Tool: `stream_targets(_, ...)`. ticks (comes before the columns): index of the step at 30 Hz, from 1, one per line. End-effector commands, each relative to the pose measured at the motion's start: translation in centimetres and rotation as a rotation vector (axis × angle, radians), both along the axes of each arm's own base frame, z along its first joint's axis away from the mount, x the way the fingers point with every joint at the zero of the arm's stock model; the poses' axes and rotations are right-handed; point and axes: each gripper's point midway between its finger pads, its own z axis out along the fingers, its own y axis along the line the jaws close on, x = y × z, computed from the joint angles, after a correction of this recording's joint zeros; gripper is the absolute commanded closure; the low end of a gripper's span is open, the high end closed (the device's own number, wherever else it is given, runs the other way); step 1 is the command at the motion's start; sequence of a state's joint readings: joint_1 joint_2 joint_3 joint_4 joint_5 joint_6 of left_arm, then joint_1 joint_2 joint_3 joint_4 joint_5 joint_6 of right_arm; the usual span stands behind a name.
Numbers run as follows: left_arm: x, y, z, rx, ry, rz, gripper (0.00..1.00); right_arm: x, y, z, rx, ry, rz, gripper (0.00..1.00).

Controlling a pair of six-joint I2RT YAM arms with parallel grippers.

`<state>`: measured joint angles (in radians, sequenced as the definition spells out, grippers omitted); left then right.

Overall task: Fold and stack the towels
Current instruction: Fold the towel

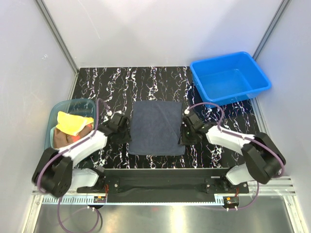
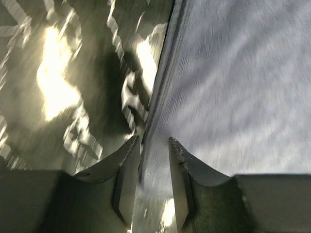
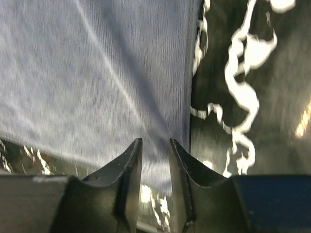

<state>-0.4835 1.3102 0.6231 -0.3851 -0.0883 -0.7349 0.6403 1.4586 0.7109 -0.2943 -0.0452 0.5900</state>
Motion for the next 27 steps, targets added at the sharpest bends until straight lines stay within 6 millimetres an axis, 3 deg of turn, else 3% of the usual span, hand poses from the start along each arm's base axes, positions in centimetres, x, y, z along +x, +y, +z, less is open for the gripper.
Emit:
stream_targets(1, 0.5, 0.1, 4.7, -0.041, -0.125, 0.022, 0.63, -0.2, -0.1, 3.1, 0.013, -0.036, -0.010, 0.63)
stream_targets(3, 2.2, -0.8, 8.3, -0.066, -0.228, -0.047, 0.56, 0.8, 0.0, 5.3, 0.002, -0.098, 0.029, 0.61)
stream_targets(4, 3.4, -0.9, 10.2, -0.053, -0.282, -0.069, 0.53, 2.4, 0.8, 7.6, 0.026, -0.159, 0.045, 0.60)
stream_targets(5, 5.4, -0.8, 13.7, -0.024, -0.361, -0.091, 0.51, 3.4, 1.0, 8.7, 0.024, -0.198, 0.067, 0.59)
stream_targets(6, 6.9, -0.8, 14.6, 0.007, -0.385, -0.113, 0.50, 4.4, 0.9, 9.1, -0.014, -0.226, 0.129, 0.59)
stream_targets(7, 8.0, -1.1, 15.7, 0.024, -0.417, -0.152, 0.50, 6.2, 1.8, 11.6, 0.003, -0.286, 0.157, 0.58)
stream_targets(8, 10.2, -1.1, 18.5, 0.058, -0.508, -0.199, 0.50, 7.6, 1.4, 12.3, -0.011, -0.308, 0.165, 0.58)
stream_targets(9, 11.5, -1.3, 17.7, 0.079, -0.493, -0.233, 0.49, 8.7, 1.3, 11.6, -0.059, -0.305, 0.232, 0.57)
stream_targets(10, 13.1, 0.1, 17.8, 0.085, -0.495, -0.224, 0.49, 10.7, 1.7, 13.5, -0.056, -0.354, 0.245, 0.57)
stream_targets(11, 14.2, 0.2, 18.2, 0.059, -0.500, -0.228, 0.50, 12.1, 1.0, 13.8, -0.075, -0.356, 0.247, 0.58)
stream_targets(12, 15.4, -0.1, 18.8, 0.022, -0.508, -0.246, 0.50, 12.7, 0.6, 12.3, -0.131, -0.314, 0.315, 0.58)
stream_targets(13, 16.6, 0.1, 17.4, 0.028, -0.481, -0.271, 0.50, 14.2, 1.1, 13.9, -0.121, -0.353, 0.350, 0.59)
stream_targets(14, 18.0, 0.4, 17.5, 0.016, -0.506, -0.286, 0.50, 14.8, 1.3, 13.8, -0.127, -0.355, 0.404, 0.57)
stream_targets(15, 18.6, -0.5, 17.9, -0.019, -0.520, -0.343, 0.50, 15.4, 0.8, 12.0, -0.161, -0.315, 0.480, 0.57)
stream_targets(16, 19.6, -0.5, 16.4, 0.003, -0.498, -0.394, 0.50, 16.8, 1.2, 12.9, -0.159, -0.345, 0.513, 0.57)
stream_targets(17, 20.1, -0.8, 16.2, 0.002, -0.504, -0.422, 0.50, 17.4, 1.2, 12.4, -0.156, -0.339, 0.553, 0.56)
stream_targets(18, 20.7, -1.4, 16.7, -0.014, -0.522, -0.459, 0.49, 17.4, 0.9, 10.4, -0.143, -0.289, 0.650, 0.56)
stream_targets(20, 21.8, -1.6, 14.4, -0.007, -0.477, -0.512, 0.48, 19.0, 0.9, 10.6, -0.118, -0.291, 0.700, 0.55)
stream_targets(21, 22.1, -2.0, 13.5, -0.019, -0.454, -0.539, 0.48, 18.8, 0.0, 8.2, -0.104, -0.198, 0.729, 0.54)
stream_targets(22, 22.9, -2.0, 13.9, -0.015, -0.454, -0.558, 0.48, 20.4, 0.0, 9.3, -0.103, -0.225, 0.731, 0.54)
stream_targets(23, 23.5, -2.0, 11.3, -0.019, -0.388, -0.558, 0.48, 19.8, -0.5, 7.0, -0.098, -0.126, 0.747, 0.54)
stream_targets(24, 23.9, -1.8, 10.6, -0.004, -0.363, -0.568, 0.48, 20.3, -0.9, 6.7, -0.105, -0.121, 0.773, 0.54)
stream_targets(25, 24.6, -1.7, 11.3, 0.011, -0.356, -0.586, 0.49, 21.6, -1.0, 7.5, -0.113, -0.149, 0.780, 0.54)
stream_targets(27, 25.4, -1.5, 8.7, 0.029, -0.294, -0.604, 0.48, 22.4, -1.6, 6.4, -0.144, -0.127, 0.815, 0.54)
